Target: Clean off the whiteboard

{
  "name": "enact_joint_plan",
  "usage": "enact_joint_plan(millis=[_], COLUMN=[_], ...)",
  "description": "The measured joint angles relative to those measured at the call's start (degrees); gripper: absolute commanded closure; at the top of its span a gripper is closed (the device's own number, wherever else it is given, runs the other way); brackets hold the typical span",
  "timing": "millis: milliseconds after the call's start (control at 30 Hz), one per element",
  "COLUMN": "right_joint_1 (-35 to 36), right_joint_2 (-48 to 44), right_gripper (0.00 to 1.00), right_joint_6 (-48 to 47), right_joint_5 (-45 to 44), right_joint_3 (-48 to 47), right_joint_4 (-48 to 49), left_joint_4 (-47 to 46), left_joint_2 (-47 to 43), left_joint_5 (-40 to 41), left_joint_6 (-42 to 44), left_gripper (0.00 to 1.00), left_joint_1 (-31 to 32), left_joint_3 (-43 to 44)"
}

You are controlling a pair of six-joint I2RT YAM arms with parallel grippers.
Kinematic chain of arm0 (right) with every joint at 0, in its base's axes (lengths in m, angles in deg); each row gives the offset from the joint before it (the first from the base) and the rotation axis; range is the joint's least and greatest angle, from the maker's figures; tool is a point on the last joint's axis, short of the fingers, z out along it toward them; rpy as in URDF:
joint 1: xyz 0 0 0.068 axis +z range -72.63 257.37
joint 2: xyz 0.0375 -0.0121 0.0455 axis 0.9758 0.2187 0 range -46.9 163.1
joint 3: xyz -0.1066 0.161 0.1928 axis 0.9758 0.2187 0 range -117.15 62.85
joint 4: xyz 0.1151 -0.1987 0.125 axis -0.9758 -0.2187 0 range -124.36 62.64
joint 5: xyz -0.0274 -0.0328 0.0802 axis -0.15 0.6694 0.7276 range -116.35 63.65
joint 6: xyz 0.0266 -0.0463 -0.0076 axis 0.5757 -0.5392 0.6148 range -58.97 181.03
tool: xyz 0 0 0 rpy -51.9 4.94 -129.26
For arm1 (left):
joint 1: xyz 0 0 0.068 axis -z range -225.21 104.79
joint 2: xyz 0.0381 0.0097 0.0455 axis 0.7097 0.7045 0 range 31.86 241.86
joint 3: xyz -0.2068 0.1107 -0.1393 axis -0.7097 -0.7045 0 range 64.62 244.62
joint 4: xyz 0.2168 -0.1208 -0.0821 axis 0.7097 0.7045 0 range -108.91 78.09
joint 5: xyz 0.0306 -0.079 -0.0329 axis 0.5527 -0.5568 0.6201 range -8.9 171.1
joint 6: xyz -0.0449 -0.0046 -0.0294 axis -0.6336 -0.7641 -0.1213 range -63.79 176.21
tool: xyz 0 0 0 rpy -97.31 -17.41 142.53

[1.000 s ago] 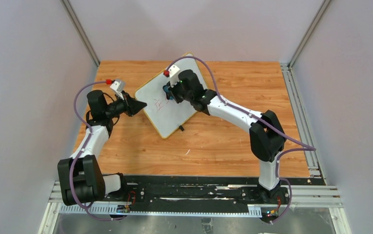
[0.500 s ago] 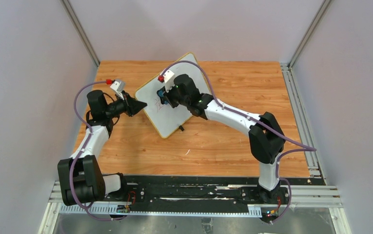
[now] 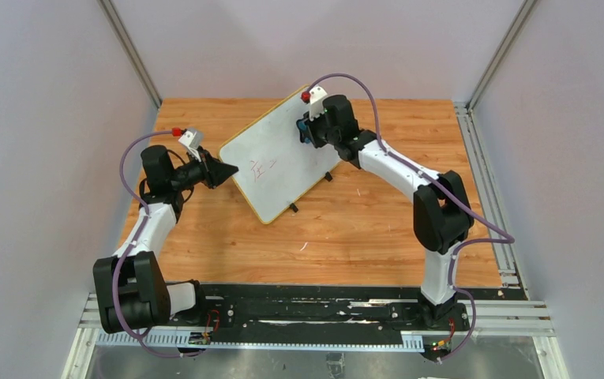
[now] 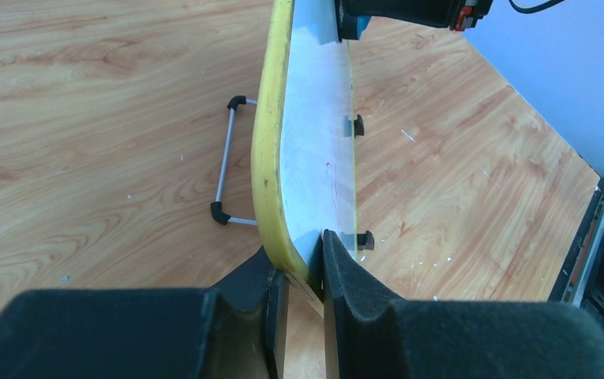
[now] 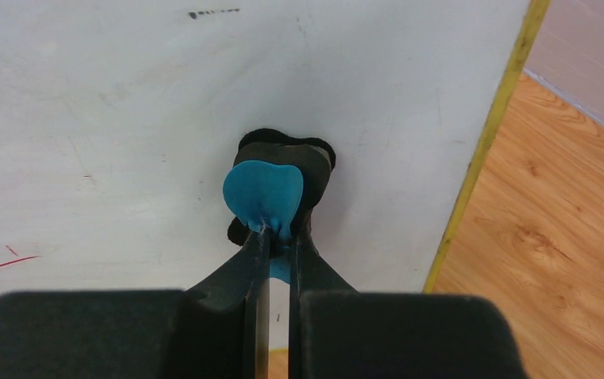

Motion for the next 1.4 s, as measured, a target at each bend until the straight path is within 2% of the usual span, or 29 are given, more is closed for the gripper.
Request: enact_joint_plan(millis=[300, 600, 767, 1033, 1400], right_joint_1=[4.79, 18.01, 22.12, 18.75, 5.97], right_joint_2=[-0.66, -1.9, -1.49, -2.03, -3.52], right_gripper=[0.99, 0.99, 0.99, 0.99, 0.99], right_joint_6=[1.7, 4.42, 5.22, 5.2, 3.87], right_joint_5=[-0.7, -1.6, -0.72, -0.44, -1.22], right_joint_3=[3.06, 6.84, 7.5, 9.07, 10.38], right_joint_4=[1.79, 5.22, 6.19, 6.54, 6.16], left_joint_4=[0.44, 0.66, 0.72, 1.11, 1.16], left_joint_2=[0.0, -0.04, -0.55, -0.7, -0.7], left_joint_5=[0.37, 0.37, -0.07, 0.42, 0.35], left_joint_6=[-0.07, -0.02, 0.57, 0.87, 0.83], left_gripper=[1.0, 1.0, 1.0, 1.0, 1.0], left_joint_1=[-0.02, -0.09, 0.04, 0.09, 0.09], left_joint_3=[0.0, 0.09, 0.09, 0.09, 0.09])
